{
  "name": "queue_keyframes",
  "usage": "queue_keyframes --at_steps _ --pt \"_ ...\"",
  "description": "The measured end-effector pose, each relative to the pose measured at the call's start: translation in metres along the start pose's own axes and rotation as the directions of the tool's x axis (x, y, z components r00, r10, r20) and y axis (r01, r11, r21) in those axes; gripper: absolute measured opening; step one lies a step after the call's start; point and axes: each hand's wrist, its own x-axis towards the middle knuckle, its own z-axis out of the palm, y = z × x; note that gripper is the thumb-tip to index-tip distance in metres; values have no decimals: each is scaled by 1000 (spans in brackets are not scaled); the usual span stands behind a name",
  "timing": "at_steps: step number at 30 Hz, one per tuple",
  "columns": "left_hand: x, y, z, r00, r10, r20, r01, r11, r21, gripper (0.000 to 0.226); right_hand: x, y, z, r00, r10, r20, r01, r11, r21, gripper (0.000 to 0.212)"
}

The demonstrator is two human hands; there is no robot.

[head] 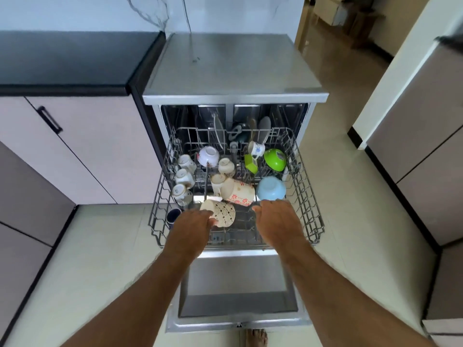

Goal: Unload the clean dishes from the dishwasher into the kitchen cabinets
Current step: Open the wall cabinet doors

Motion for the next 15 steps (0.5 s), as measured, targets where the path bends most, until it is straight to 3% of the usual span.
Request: queue_keyframes --at_steps 6,11,15 --pt "16 20 -146 984 119 -128 -106 989 106 37 24 -32 -124 995 -51 -83 54 998 35 45" --pt "40 39 -267 964 26 -264 0 995 98 44 49 -65 -229 981 -99 -165 102 995 11 53" --pt "57 47 -356 958 10 -285 45 982 186 53 86 -89 -298 959 -91 -270 115 991 73 51"
